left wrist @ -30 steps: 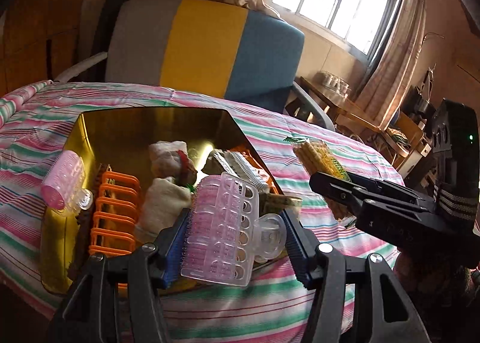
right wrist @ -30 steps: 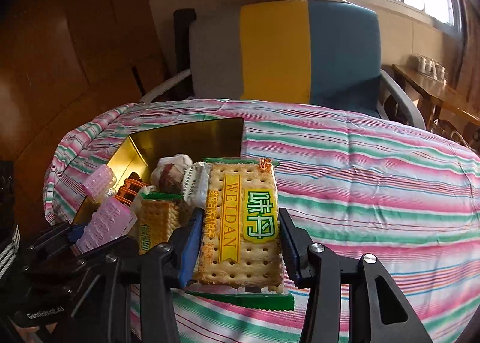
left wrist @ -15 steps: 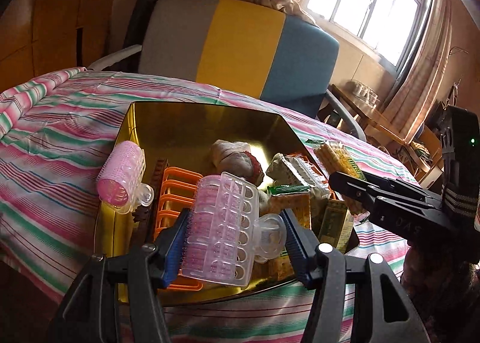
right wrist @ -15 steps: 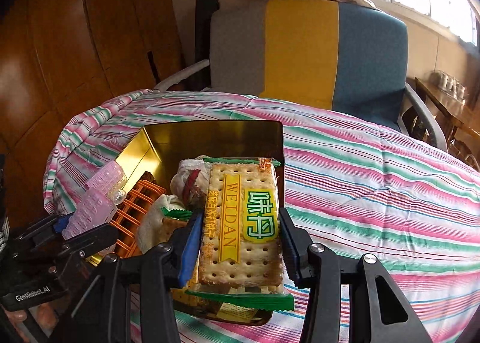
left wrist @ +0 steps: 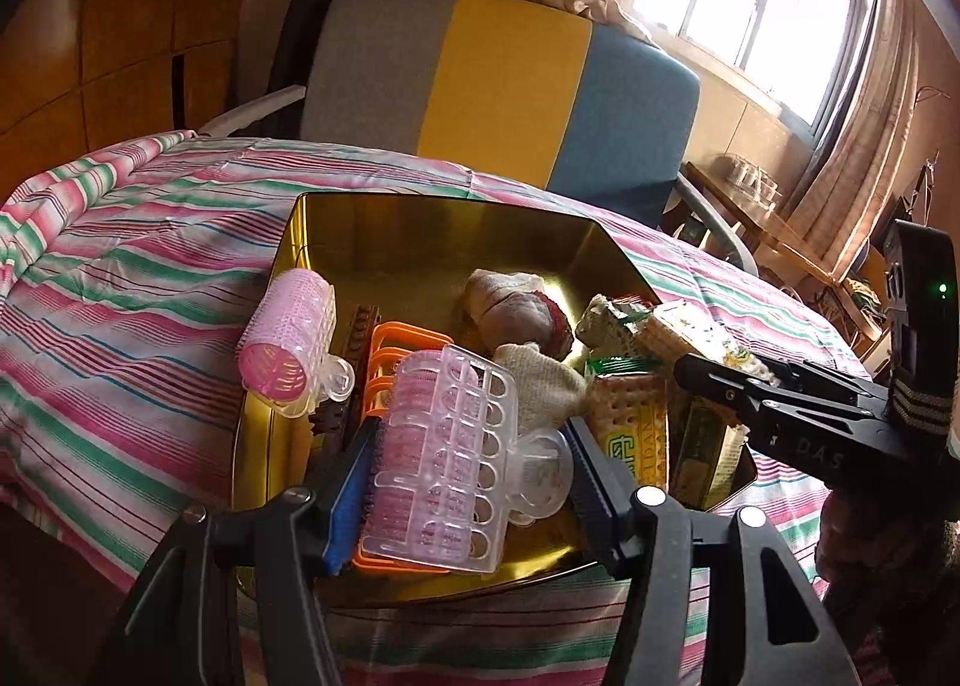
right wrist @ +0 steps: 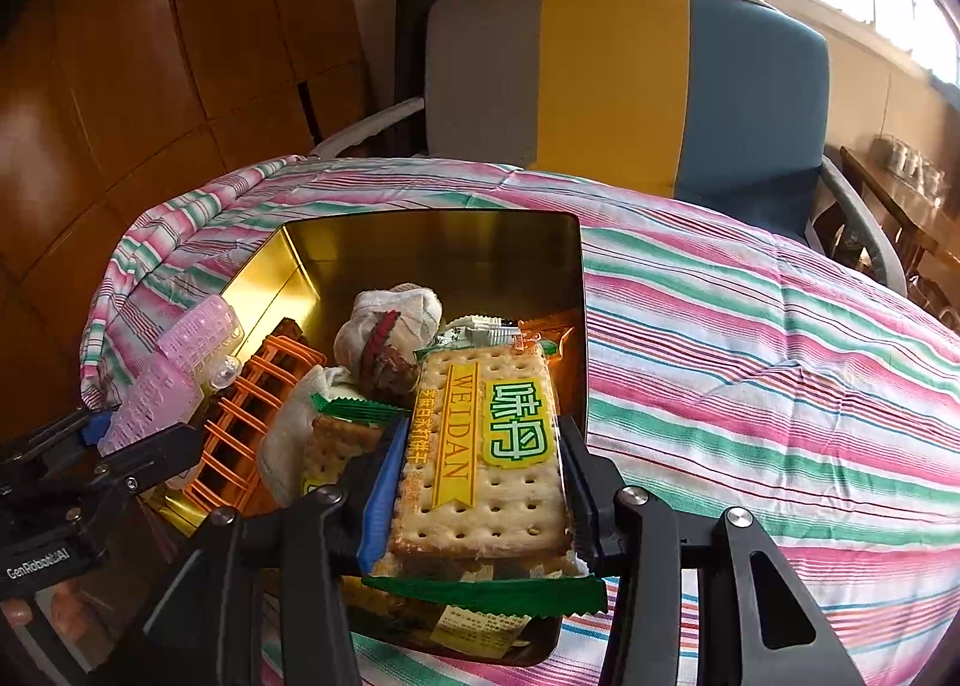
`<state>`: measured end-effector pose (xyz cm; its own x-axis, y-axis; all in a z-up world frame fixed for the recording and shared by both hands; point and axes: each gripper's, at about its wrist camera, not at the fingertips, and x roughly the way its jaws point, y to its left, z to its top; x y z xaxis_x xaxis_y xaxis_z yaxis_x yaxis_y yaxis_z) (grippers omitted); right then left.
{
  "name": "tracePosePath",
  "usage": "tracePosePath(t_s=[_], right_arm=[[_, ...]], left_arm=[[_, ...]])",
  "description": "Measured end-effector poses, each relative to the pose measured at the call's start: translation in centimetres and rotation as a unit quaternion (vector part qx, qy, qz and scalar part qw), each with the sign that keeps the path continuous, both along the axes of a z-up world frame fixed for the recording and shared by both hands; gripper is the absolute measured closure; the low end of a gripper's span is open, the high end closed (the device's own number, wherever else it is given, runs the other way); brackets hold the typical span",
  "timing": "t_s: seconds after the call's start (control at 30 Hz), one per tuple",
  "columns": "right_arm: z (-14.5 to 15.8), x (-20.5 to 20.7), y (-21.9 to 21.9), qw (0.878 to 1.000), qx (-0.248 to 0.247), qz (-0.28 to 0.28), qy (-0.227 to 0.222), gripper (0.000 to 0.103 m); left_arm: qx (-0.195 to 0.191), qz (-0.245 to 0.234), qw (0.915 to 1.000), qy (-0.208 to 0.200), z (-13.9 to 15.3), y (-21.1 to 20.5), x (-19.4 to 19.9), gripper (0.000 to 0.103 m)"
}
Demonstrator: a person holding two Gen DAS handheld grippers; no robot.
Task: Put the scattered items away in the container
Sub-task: 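Carry the pink roller and biscuit pack over the gold tray with both tools, then open both tools to drop the roller and biscuit pack into the tray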
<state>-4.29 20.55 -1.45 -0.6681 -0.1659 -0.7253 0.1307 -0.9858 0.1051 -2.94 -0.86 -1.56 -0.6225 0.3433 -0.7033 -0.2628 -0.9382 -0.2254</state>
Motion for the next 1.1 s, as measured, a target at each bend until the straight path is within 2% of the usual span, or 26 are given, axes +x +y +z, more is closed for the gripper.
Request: tracePosePath(t_s=[0.23,0.47,0.57,0.7,0.8,0.93,1.1], right_arm=[[-0.4,0.3,0.1,1.0,-0.003,-0.003,-0.006,0.053],[0.3,1.0,0.2,1.0,-0.012,0.001,0.005,0.049],[0.4,1.4,0.6,0.999,-0.048,0.007,0.0,0.047],[0.5,2.0,1.3,0.996,-0.092,0.013,-0.002,0.047],[0.7,2.2,2.0,0.993,-0.114,0.006,-0.005,0.047],[0.6,2.4,1.9,0.993,-0.121,0.013,-0.011,0.047],[0.1,2.8,0.7,0.995,-0.092,0.023,-0.017,0.051]], left_arm=[[-0.026,0.003,0.9996,-0.01,-1.4,-0.3,-1.0,0.043],[-0.032,0.012,0.999,-0.028,-3.0,-1.3,-1.4,0.043],[-0.03,0.016,0.999,-0.028,-3.1,-1.6,-1.3,0.042],[-0.016,0.018,0.9993,-0.029,-2.7,-1.8,-1.0,0.035],[-0.012,0.022,0.9994,-0.024,-2.3,-2.1,-0.7,0.034],[-0.009,0.029,0.9994,-0.019,-1.7,-2.4,-0.3,0.034],[-0.006,0.037,0.9992,-0.012,-1.0,-2.8,0.2,0.033]])
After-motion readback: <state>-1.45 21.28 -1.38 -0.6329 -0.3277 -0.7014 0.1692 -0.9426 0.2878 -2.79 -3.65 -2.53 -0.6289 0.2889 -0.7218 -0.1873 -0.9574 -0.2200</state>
